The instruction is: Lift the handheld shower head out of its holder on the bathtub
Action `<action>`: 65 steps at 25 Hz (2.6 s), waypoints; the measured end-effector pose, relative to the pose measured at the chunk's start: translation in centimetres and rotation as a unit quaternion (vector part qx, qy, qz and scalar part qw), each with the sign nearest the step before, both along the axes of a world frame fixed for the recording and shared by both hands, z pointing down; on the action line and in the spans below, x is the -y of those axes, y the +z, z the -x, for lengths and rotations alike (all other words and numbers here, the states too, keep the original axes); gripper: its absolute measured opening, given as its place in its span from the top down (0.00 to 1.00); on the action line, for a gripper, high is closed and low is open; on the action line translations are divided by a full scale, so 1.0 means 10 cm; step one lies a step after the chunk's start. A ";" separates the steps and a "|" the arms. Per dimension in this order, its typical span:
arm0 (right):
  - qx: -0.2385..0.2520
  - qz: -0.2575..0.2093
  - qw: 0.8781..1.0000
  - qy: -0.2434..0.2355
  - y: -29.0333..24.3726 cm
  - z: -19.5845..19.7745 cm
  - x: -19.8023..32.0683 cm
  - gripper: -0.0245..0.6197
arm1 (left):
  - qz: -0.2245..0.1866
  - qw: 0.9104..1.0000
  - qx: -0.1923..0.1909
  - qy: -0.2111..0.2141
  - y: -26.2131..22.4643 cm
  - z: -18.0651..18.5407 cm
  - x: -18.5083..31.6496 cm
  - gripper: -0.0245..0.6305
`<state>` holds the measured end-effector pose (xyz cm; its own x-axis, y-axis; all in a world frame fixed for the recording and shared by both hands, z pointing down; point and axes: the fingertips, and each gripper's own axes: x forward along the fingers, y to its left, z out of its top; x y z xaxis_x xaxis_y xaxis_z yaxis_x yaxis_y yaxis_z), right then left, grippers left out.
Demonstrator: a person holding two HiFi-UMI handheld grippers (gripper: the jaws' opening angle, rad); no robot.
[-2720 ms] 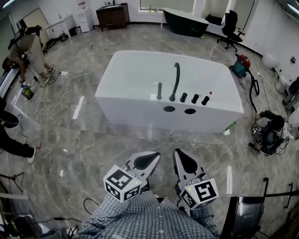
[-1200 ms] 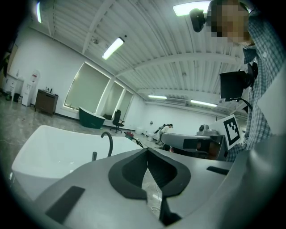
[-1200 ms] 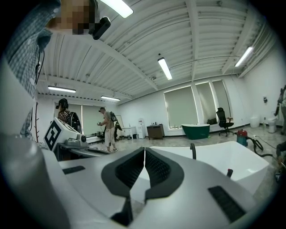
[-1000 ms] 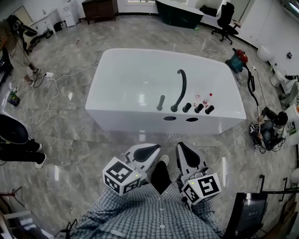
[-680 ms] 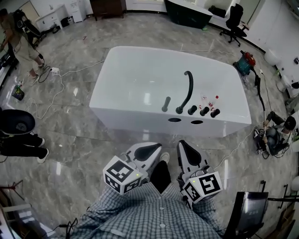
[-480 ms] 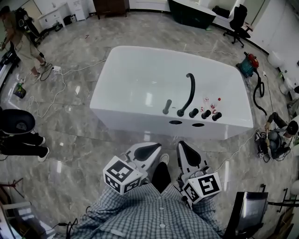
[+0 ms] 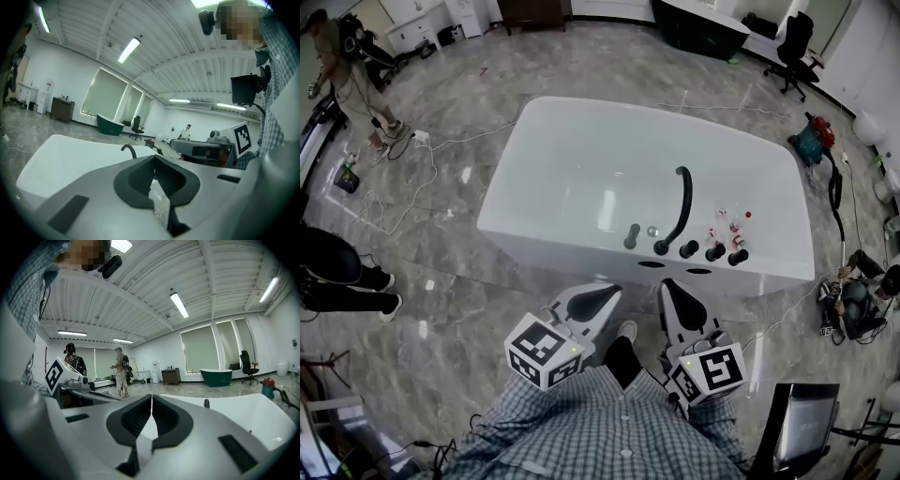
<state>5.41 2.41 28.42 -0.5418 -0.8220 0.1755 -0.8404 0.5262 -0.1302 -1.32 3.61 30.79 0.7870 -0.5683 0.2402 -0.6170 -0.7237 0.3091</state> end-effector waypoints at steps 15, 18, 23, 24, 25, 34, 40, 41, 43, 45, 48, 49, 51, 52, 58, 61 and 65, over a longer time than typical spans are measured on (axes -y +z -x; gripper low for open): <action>0.001 -0.018 0.999 -0.035 -0.10 -0.52 1.05 0.93 | -0.014 0.999 -0.002 -0.048 -0.06 -0.48 1.03 0.95; 0.001 -0.011 0.999 -0.041 -0.03 -0.59 1.19 0.93 | -0.009 0.998 -0.006 -0.059 -0.03 -0.52 1.16 0.95; 0.005 0.006 0.999 -0.047 0.15 -0.66 1.34 0.93 | 0.000 0.997 0.001 -0.072 0.08 -0.56 1.29 0.95; 0.004 0.008 0.999 -0.048 0.19 -0.66 1.36 0.93 | 0.002 0.997 0.003 -0.072 0.12 -0.56 1.31 0.95; 0.001 0.011 0.999 -0.048 0.24 -0.65 1.39 0.93 | 0.004 0.997 0.006 -0.071 0.15 -0.55 1.34 0.95; -0.010 0.015 0.998 -0.058 0.59 -0.45 1.57 0.93 | 0.003 0.998 -0.030 -0.056 0.40 -0.52 1.57 0.95; -0.012 0.028 0.998 -0.048 0.90 -0.36 1.68 0.93 | 0.025 0.998 -0.032 -0.042 0.80 -0.49 1.65 0.95; -0.014 0.033 0.998 -0.047 0.95 -0.36 1.68 0.93 | 0.030 0.998 -0.030 -0.041 0.87 -0.50 1.65 0.95; -0.020 0.047 0.998 -0.049 1.06 -0.32 1.69 0.93 | 0.031 0.999 -0.020 -0.034 0.96 -0.47 1.64 0.95; -0.026 0.058 0.997 -0.052 1.17 -0.23 1.72 0.93 | 0.019 1.000 -0.005 -0.021 1.02 -0.42 1.64 0.95; -0.036 0.066 0.996 -0.047 1.36 -0.17 1.77 0.93 | 0.013 1.000 0.005 -0.002 1.14 -0.36 1.67 0.95; -0.039 0.068 0.996 -0.044 1.42 -0.15 1.80 0.93 | 0.013 1.000 0.006 0.003 1.19 -0.33 1.69 0.95; -0.044 0.076 0.995 -0.044 1.56 -0.10 1.86 0.93 | 0.020 1.000 0.006 0.002 1.30 -0.25 1.76 0.95; -0.047 0.081 0.995 -0.047 1.64 -0.08 1.88 0.93 | 0.026 1.000 0.005 -0.003 1.37 -0.22 1.79 0.95; -0.064 0.096 0.992 -0.055 2.09 0.02 1.95 0.93 | 0.034 0.999 0.014 0.009 1.77 -0.08 1.92 0.95; -0.071 0.104 0.991 -0.052 2.29 0.06 1.98 0.93 | 0.032 0.999 0.022 0.030 1.92 -0.06 1.96 0.95; -0.077 0.108 0.989 -0.058 2.50 0.08 2.02 0.93 | 0.031 0.997 0.041 0.051 2.12 -0.09 1.99 0.95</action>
<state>4.65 -17.79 53.40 -0.5839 -0.6900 0.4278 -0.7941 0.5950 -0.1242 -0.42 -16.30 51.97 0.8165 -0.4686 0.3372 -0.5659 -0.7653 0.3068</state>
